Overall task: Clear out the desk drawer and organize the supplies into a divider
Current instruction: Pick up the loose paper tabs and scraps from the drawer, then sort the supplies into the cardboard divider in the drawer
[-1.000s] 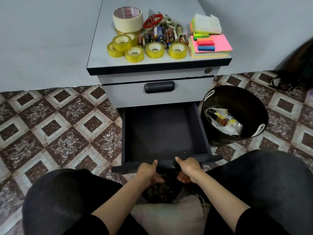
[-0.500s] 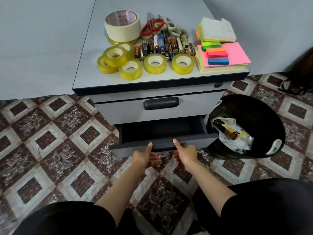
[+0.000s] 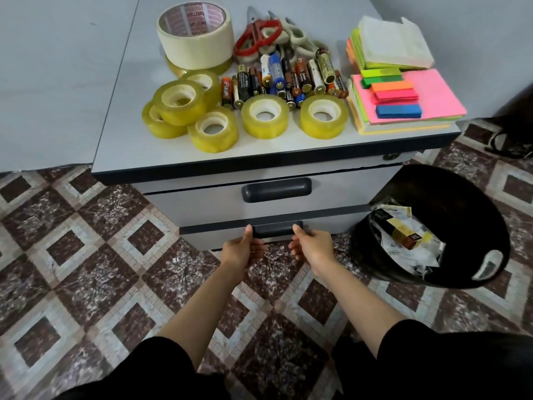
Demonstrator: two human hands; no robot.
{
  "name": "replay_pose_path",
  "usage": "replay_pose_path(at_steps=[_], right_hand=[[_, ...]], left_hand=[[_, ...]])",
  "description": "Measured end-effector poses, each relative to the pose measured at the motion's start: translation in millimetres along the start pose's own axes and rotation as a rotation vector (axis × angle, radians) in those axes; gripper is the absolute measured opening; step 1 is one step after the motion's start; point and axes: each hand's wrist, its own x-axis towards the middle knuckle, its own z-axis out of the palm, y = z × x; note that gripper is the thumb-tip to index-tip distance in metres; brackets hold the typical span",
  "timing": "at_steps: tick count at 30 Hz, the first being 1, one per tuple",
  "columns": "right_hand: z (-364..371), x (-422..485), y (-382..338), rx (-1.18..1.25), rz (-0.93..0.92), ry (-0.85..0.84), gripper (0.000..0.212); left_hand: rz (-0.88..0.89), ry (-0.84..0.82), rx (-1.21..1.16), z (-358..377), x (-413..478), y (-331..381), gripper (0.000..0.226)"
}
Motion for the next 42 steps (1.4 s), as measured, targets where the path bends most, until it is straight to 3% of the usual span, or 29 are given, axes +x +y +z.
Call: replay_pose_path(at_steps=[10, 17, 28, 37, 42], right_hand=[[2.0, -2.0, 3.4, 0.005, -0.024, -0.025, 0.029], [4.4, 0.8, 8.0, 0.014, -0.026, -0.042, 0.036], [8.3, 5.9, 14.9, -0.002, -0.141, -0.011, 0.038], [9.3, 14.4, 3.5, -0.109, -0.164, 0.02, 0.039], [4.5, -9.4, -24.4, 0.03, -0.2, -0.05, 0.036]], left_hand=[[0.121, -0.078, -0.238, -5.2, -37.2, 24.6, 0.04], [0.347, -0.075, -0.434, -3.6, -60.4, 47.0, 0.028], [0.258, -0.136, -0.554, 2.0, -54.9, 51.8, 0.029], [0.275, -0.16, -0.445, -5.2, -50.0, 51.9, 0.029], [0.216, -0.144, -0.428, -7.0, -55.2, 54.6, 0.026]])
